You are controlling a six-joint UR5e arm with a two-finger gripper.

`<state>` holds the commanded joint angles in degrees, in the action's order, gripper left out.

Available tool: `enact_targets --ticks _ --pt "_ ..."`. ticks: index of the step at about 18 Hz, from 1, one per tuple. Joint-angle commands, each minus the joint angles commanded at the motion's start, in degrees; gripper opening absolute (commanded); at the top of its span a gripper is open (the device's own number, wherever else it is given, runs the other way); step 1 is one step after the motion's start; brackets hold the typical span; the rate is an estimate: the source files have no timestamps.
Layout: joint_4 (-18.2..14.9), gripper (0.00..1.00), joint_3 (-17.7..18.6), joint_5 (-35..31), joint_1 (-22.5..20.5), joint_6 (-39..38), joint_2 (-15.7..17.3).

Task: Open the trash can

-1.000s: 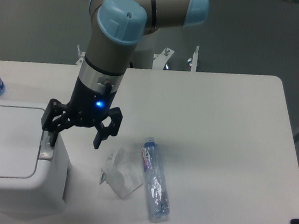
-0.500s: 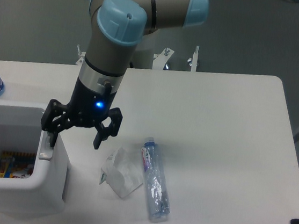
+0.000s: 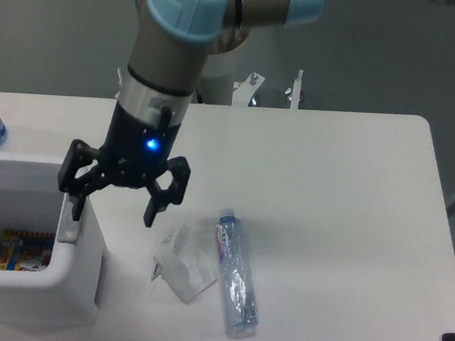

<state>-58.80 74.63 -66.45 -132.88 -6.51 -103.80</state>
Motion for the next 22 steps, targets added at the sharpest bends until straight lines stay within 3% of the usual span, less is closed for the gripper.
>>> enact_targets --ticks 5,9,14,18,22 --pt "0.0 1.0 -3.0 -0.2 -5.2 3.1 0.2" --pt "0.4 1.0 -2.9 -3.9 -8.1 4.9 1.1" --pt "-0.8 1.0 0.2 -23.2 -7.9 19.5 1.7" --pt "-1.1 1.0 2.1 -26.5 -8.5 30.5 1.8" --pt "-5.1 1.0 2.6 -28.4 -10.0 38.7 2.4"
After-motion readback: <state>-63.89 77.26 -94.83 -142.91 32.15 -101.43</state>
